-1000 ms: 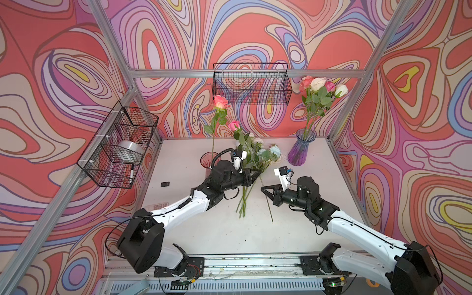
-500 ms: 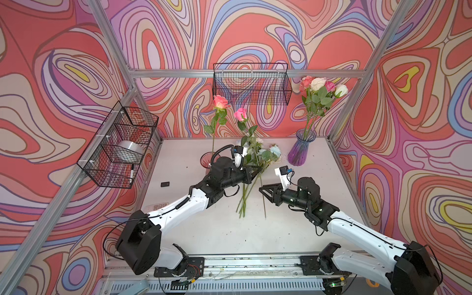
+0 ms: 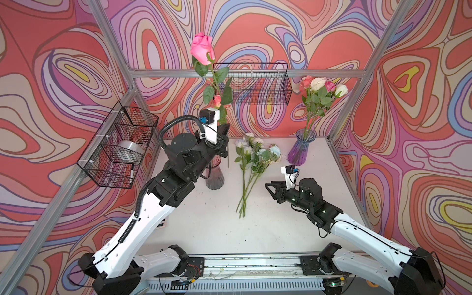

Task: Arrange the flowers into the vase
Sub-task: 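Lift the pink rose above the pink-grey vase with left while right draws back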

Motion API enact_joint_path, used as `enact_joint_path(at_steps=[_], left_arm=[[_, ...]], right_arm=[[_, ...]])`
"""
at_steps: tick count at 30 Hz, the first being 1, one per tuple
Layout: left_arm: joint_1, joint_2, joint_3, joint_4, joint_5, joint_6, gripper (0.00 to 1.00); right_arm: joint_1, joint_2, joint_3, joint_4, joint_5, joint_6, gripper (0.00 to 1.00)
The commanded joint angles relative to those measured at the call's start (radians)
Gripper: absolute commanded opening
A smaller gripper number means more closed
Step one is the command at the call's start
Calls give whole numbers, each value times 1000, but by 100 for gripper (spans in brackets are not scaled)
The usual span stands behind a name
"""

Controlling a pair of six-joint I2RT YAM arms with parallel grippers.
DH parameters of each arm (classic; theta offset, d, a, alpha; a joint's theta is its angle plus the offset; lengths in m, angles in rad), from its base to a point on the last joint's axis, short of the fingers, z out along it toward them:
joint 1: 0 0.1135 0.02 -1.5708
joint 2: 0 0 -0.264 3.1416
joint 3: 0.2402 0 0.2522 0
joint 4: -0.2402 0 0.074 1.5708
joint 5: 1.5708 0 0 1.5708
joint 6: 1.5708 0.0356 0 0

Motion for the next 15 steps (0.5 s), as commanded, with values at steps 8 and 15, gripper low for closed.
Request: enact_joint_path(at_steps=[8, 15], left_arm=[[246, 44, -113, 118, -48, -9, 0], [295, 90, -147, 178, -15, -47, 0]], right_arm=[[4, -14, 8, -1, 67, -24, 45], [4, -50, -12, -29, 79, -30, 45]])
